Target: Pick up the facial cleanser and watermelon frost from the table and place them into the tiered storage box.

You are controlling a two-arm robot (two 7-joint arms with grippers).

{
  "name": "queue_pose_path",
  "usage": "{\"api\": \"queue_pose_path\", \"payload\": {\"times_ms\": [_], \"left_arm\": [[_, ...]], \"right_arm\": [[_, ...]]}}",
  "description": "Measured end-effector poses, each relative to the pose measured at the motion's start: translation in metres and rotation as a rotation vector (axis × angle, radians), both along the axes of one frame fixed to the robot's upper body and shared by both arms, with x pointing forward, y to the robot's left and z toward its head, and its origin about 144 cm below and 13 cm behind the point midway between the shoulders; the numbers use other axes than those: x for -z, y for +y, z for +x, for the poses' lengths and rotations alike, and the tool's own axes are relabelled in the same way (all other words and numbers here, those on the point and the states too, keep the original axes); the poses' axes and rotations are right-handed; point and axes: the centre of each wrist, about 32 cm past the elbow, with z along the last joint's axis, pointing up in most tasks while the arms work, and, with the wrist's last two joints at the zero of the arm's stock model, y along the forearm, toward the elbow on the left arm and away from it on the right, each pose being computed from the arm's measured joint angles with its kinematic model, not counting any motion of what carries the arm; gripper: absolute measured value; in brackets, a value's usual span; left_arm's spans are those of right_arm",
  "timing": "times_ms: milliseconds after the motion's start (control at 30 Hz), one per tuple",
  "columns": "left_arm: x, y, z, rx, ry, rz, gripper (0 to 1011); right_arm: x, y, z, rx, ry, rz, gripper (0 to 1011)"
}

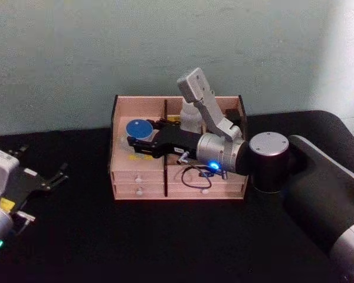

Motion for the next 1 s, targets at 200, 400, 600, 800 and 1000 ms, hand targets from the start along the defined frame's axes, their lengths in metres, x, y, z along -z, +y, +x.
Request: {"api": "queue_pose_path", "payload": {"times_ms": [200, 400, 600, 800, 1000], "left_arm": [[0.0, 0.0, 0.0, 0.0, 0.0, 0.0, 1001], [0.0, 0.0, 0.0, 0.0, 0.0, 0.0, 1001], [0.0, 0.0, 0.0, 0.0, 0.0, 0.0, 1001], [0.0, 0.0, 0.0, 0.0, 0.0, 0.0, 1001], [0.0, 0.0, 0.0, 0.0, 0.0, 0.0, 1001]], "right_arm": [[0.0004, 0.0001, -0.0002, 0.0, 0.001, -0.001, 710], [0.0006, 0.0002, -0.0004, -0.002, 0.002, -0.001, 710], [0.0005, 0.0002, -0.0005, -0.003, 0.002, 0.0, 747], [0.0004, 0.0003, -0.0005, -0.004, 0.002, 0.0, 913], [0.0005, 0.0002, -0.0006, -0.005, 0.002, 0.0, 1000]]}}
